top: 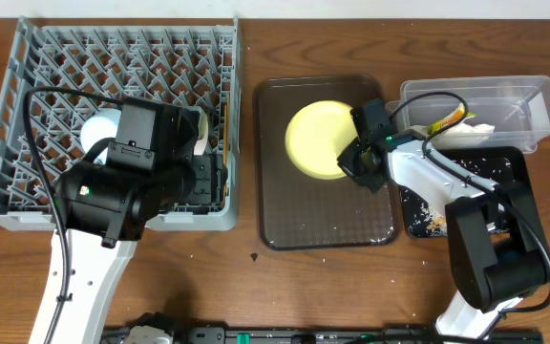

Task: Sort waste into correct bins and load items into the dishwasher
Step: 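Grasp the yellow plate edge with the right gripper and lift it, then hand the yellow plate from the right gripper to the left gripper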

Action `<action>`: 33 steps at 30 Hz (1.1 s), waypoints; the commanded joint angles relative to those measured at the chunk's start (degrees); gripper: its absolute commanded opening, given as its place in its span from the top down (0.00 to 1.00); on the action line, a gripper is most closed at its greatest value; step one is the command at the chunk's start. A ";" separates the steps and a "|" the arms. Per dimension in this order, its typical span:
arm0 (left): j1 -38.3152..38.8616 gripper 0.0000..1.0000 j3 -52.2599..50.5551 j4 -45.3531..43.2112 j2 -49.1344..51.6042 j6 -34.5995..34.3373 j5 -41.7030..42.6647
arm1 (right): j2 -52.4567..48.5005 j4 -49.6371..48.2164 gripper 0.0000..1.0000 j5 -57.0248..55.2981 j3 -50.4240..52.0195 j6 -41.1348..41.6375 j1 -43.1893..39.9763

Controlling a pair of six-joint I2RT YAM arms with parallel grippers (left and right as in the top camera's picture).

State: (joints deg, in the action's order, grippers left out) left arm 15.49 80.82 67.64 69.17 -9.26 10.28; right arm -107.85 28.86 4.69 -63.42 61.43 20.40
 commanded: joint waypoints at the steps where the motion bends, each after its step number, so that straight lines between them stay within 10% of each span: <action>1: 0.13 0.32 0.02 -0.26 0.07 -0.96 -2.29 | -0.98 0.85 0.99 0.26 0.59 -4.85 0.50; 11: 0.13 0.16 0.02 -2.67 0.07 -3.13 -3.30 | 16.17 0.17 0.99 1.44 0.42 -28.37 -1.38; 19: 0.13 0.10 0.02 -9.40 0.07 -3.13 9.92 | 28.55 0.28 0.99 32.70 0.42 -47.95 -10.36; 33: 0.15 0.11 0.02 -15.08 0.09 -5.88 23.82 | 29.97 -4.20 0.99 58.86 0.42 -54.84 -10.69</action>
State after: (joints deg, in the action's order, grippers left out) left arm 15.49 80.82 52.53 69.17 -14.63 30.17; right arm -78.48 26.33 53.82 -62.70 8.80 8.64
